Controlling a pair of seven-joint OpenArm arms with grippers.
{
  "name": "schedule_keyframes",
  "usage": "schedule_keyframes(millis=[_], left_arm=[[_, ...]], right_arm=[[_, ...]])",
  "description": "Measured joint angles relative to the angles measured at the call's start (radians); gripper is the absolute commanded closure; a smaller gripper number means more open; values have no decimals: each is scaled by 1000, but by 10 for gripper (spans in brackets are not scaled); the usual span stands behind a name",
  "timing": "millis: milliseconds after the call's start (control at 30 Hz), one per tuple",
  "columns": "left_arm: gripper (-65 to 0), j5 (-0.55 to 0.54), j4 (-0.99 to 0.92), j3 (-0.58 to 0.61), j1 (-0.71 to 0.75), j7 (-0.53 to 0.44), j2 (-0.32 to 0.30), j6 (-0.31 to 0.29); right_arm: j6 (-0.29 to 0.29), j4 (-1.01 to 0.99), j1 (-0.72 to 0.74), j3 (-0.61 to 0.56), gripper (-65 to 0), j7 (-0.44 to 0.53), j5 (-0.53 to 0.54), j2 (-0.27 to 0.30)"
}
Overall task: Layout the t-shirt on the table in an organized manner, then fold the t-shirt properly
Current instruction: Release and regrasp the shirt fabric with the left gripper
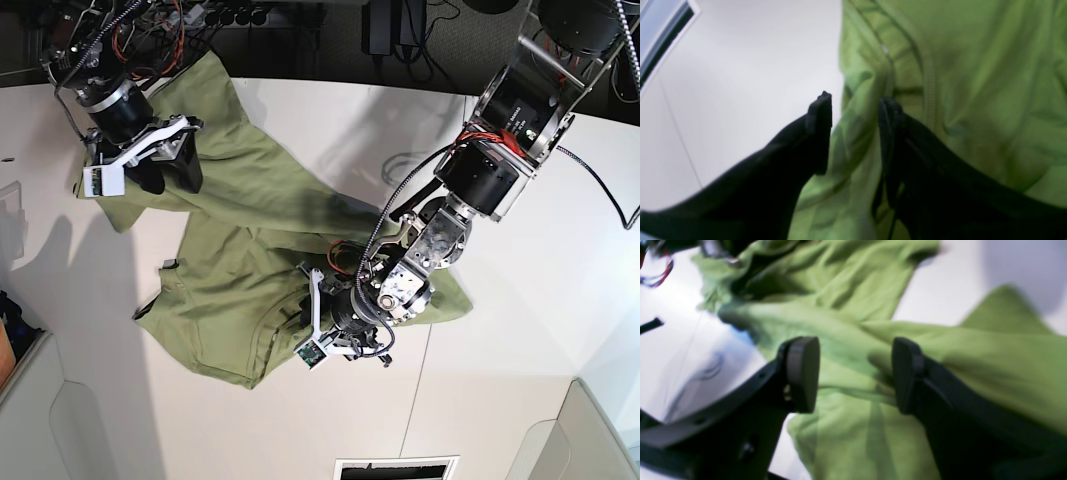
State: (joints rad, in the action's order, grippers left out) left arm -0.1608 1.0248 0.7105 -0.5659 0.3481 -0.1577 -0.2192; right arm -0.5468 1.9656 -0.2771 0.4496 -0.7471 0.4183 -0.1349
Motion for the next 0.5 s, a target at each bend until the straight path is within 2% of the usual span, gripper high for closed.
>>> schedule_keyframes(millis=[233,333,400,433,500], left_arm=[[-258,-5,-16,0,4,-21,14,-14],[-258,16,-64,0,3,-28,26,-21],[-258,28,-105,0,3,-43,25,-68],[-258,24,-122,0,5,-59,25,-71],[-247,21,-140,0,5,-82,23,-40]], right_arm=[[4,-106,3,-47,-335,10,-40,0],[4,-138,3,-47,-228,15,-41,2],[4,-155,3,-47,-151,15,-45,2],[4,-162,3,-47,-121,16,-50,2],[4,-172,3,-47,-80,21,-49,2]])
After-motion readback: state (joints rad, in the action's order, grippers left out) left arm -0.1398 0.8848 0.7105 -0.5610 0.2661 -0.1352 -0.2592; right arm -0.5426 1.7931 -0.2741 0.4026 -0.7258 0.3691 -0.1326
